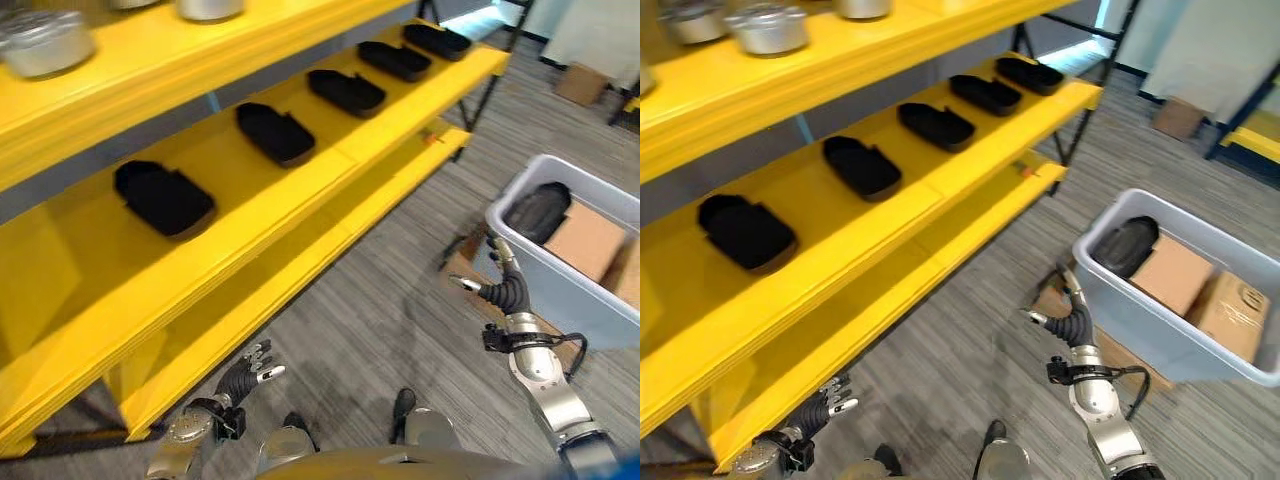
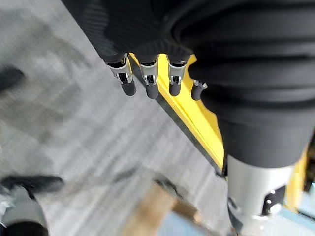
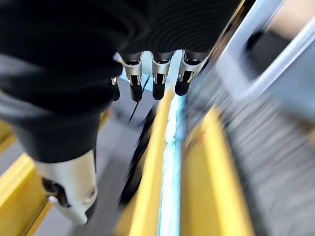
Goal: Move parts from the plastic box to the shelf.
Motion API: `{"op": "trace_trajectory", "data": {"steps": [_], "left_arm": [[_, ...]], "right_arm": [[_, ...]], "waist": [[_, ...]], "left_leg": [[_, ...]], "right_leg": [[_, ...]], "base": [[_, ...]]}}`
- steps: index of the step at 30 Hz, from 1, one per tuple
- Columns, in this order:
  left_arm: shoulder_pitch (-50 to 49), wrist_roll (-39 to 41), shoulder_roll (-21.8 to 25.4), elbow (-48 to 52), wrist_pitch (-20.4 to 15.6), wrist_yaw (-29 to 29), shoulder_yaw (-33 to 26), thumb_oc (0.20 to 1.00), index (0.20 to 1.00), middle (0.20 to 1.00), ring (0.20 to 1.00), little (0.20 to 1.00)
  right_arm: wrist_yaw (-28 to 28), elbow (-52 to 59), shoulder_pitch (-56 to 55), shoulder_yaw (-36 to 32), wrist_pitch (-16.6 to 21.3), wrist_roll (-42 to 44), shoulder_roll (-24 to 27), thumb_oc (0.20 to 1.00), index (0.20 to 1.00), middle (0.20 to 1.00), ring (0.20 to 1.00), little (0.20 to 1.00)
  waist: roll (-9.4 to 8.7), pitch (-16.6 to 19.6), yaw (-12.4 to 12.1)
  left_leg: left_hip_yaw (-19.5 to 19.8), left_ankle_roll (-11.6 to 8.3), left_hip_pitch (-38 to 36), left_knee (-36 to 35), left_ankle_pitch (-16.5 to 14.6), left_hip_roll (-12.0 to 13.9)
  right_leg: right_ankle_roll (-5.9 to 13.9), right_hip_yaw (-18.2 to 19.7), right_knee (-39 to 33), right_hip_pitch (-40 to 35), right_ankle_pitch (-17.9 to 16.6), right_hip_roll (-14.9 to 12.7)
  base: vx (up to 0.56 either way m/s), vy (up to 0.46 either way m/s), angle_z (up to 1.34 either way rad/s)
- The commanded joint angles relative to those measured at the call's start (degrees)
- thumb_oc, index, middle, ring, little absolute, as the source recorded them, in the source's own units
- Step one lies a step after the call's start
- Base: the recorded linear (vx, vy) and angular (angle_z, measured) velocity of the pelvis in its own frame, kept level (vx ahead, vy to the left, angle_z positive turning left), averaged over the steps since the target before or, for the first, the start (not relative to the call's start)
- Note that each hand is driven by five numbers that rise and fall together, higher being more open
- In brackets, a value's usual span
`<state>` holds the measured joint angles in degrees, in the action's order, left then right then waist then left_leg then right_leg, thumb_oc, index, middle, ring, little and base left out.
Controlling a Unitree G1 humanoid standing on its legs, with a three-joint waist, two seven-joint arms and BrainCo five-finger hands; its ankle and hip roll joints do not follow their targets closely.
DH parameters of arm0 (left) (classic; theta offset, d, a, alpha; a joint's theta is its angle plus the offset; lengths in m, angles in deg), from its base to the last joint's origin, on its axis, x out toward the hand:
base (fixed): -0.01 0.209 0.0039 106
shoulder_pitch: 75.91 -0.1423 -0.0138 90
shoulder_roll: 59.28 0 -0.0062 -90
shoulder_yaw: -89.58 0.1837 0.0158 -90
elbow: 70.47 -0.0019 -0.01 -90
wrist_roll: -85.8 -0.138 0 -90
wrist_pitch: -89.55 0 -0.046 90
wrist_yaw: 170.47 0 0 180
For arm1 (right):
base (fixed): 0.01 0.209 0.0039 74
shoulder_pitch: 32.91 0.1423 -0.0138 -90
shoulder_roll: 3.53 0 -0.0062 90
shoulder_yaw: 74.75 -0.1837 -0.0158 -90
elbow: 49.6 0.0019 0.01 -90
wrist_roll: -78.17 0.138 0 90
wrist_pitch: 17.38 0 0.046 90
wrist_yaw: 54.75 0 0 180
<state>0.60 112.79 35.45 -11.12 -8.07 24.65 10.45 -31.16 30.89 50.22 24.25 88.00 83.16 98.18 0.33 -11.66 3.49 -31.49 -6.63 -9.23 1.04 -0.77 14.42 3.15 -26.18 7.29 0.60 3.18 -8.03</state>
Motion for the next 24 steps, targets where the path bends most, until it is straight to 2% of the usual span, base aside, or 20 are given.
{"op": "trace_trajectory", "data": {"steps": [1, 3, 6, 7, 10, 11, 14, 15, 17, 18, 20, 21, 23, 24], "left_arm": [[2.6, 0.9, 0.9, 3.2, -2.8, 0.3, 0.1, 1.0, 1.0, 1.0, 1.0, 1.0], [2.4, 0.7, 0.3, 2.9, -2.2, -0.2, -0.1, 1.0, 1.0, 1.0, 1.0, 1.0], [1.9, 1.1, -0.2, 3.2, -2.3, -0.7, -0.4, 1.0, 1.0, 1.0, 1.0, 1.0], [2.0, 0.8, -0.1, 3.8, -2.4, -0.5, -0.5, 1.0, 1.0, 1.0, 1.0, 1.0], [2.5, 0.3, 0.3, 4.3, -3.0, -1.5, -0.1, 1.0, 1.0, 1.0, 1.0, 1.0], [3.5, 0.8, 0.7, 4.9, -2.6, -2.7, 0.4, 1.0, 1.0, 1.0, 1.0, 1.0], [5.1, 0.7, 1.0, 5.1, -2.8, -4.6, 0.8, 1.0, 1.0, 1.0, 1.0, 1.0], [5.7, 0.7, 0.9, 5.2, -3.9, -5.3, 1.0, 1.0, 1.0, 1.0, 1.0, 1.0], [6.3, 1.0, 0.9, 5.9, -4.8, -6.8, 1.2, 1.0, 1.0, 1.0, 1.0, 1.0], [7.2, 1.3, 0.4, 7.6, -5.5, -9.8, 1.3, 1.0, 1.0, 1.0, 1.0, 1.0], [7.0, 1.2, 0.3, 8.9, -4.8, -10.7, 0.9, 1.0, 1.0, 1.0, 1.0, 1.0], [6.7, 0.4, 0.5, 9.6, -4.2, -10.8, 0.6, 1.0, 1.0, 1.0, 1.0, 1.0], [5.8, -0.8, 1.1, 9.9, -4.0, -11.1, 0.5, 1.0, 1.0, 1.0, 1.0, 1.0], [5.1, -0.8, 1.3, 10.0, -4.2, -11.3, 0.5, 1.0, 1.0, 1.0, 1.0, 1.0]], "right_arm": [[5.7, 4.3, 2.9, -3.0, 0.1, -2.6, -0.3, 1.0, 1.0, 1.0, 1.0, 1.0], [10.4, 3.8, 2.8, -4.4, -2.5, -4.8, 0.3, 1.0, 1.0, 1.0, 1.0, 1.0], [14.8, 2.3, 2.1, -6.7, -2.6, -5.6, 1.1, 1.0, 1.0, 1.0, 1.0, 1.0], [14.9, 0.9, 1.4, -8.1, -1.2, -6.2, 1.3, 1.0, 1.0, 1.0, 1.0, 1.0], [14.2, -0.3, 1.0, -8.9, -0.6, -5.0, 1.5, 1.0, 1.0, 1.0, 1.0, 1.0], [12.7, -1.4, 0.8, -9.2, 0.8, -5.3, 1.7, 1.0, 1.0, 1.0, 1.0, 1.0], [11.0, -0.9, 0.5, -8.4, 1.4, -4.3, 2.1, 1.0, 1.0, 1.0, 1.0, 1.0], [10.4, -0.6, 0.3, -8.3, 1.4, -3.8, 2.3, 1.0, 1.0, 1.0, 1.0, 1.0], [9.9, -0.5, 0.2, -8.1, 1.8, -3.7, 2.4, 1.0, 1.0, 1.0, 1.0, 1.0], [9.5, -0.9, 0.4, -6.9, 3.2, -2.4, 2.3, 1.0, 1.0, 1.0, 1.0, 1.0], [8.6, -1.3, 0.5, -6.5, 4.2, -2.2, 2.1, 1.0, 1.0, 1.0, 1.0, 1.0], [8.0, -1.1, 0.5, -6.2, 4.4, -2.2, 2.0, 1.0, 1.0, 1.0, 1.0, 1.0], [7.1, 0.0, -0.2, -5.3, 3.9, -1.4, 2.0, 1.0, 1.0, 1.0, 1.0, 1.0], [5.8, 0.7, -1.1, -4.7, 3.4, -0.6, 2.1, 1.0, 1.0, 1.0, 1.0, 1.0]], "waist": [[-2.61, -0.9, -2.5], [-2.79, -0.5, -1.9], [-3.11, -0.6, -0.6], [-3.31, -1.0, 0.5], [-3.39, -1.3, 1.2], [-3.36, -1.6, 2.1], [-3.24, -1.8, 3.1], [-3.05, -1.8, 3.5], [-2.98, -1.8, 3.7], [-2.64, -2.3, 2.9], [-2.39, -2.6, 2.2], [-2.42, -2.7, 1.8], [-1.82, -2.7, 1.8], [-1.33, -2.8, 1.1]], "left_leg": [[2.5, 3.5, 1.2, 1.7, -1.4, -3.3], [1.8, 2.58, 1.2, 2.1, -1.1, -2.0], [1.1, 1.74, 1.2, 3.6, -1.1, 0.0], [0.1, 1.12, 1.4, 5.1, -1.2, 1.7], [-0.5, 0.54, 1.9, 6.8, -0.6, 3.4], [-1.0, -0.03, 2.2, 8.7, 0.5, 4.9], [-2.2, -1.01, 1.8, 11.2, 2.0, 6.7], [-2.5, -1.79, 1.7, 12.4, 3.3, 7.5], [-2.5, -2.19, 1.9, 13.7, 3.8, 7.7], [2.3, -1.93, 4.9, 18.3, 3.4, 5.4], [5.9, -0.61, 6.8, 19.0, 1.2, 1.8], [6.4, 0.91, 7.9, 18.2, 1.5, -0.3], [6.9, 1.89, 8.2, 12.7, 0.3, -4.1], [9.3, 1.97, 9.5, 7.3, 1.1, -6.5]], "right_leg": [[7.96, 3.0, -1.6, -4.7, -3.8, -7.0], [7.31, 3.0, -1.9, -4.9, -3.4, -6.5], [6.0, 3.9, -1.6, -4.3, -3.0, -5.4], [4.77, 4.2, -0.6, -3.9, -1.9, -4.3], [3.79, 4.6, 0.5, -3.4, -0.8, -3.5], [2.87, 4.7, 1.5, -3.0, 0.1, -2.8], [1.8, 4.5, 1.8, -2.5, 0.7, -2.0], [1.36, 4.4, 1.4, -2.6, 0.7, -1.4], [1.03, 4.5, 0.8, -2.8, 0.6, -1.0], [0.4, 6.7, -0.8, -3.5, 0.5, 0.6], [0.61, 8.6, -1.5, -3.7, 0.1, 0.9], [0.25, 9.3, -2.4, -3.4, -1.2, 1.1], [1.02, 10.7, -3.3, -4.1, -1.7, 1.5], [1.61, 12.1, -3.7, -4.8, -1.5, 1.7]], "base": [[0.14, -0.391, -0.51], [0.16, -0.424, -0.64], [0.16, -0.457, -0.67], [0.12, -0.358, -0.73], [0.11, -0.334, -0.63], [0.08, -0.262, -0.19], [0.09, -0.33, -0.35], [0.07, -0.214, -0.3], [0.1, -0.212, -0.52], [0.15, -0.235, -0.46], [0.13, -0.152, -0.52], [0.12, -0.054, -0.8], [0.25, 0.064, -0.72], [0.29, 0.155, -0.37]]}}
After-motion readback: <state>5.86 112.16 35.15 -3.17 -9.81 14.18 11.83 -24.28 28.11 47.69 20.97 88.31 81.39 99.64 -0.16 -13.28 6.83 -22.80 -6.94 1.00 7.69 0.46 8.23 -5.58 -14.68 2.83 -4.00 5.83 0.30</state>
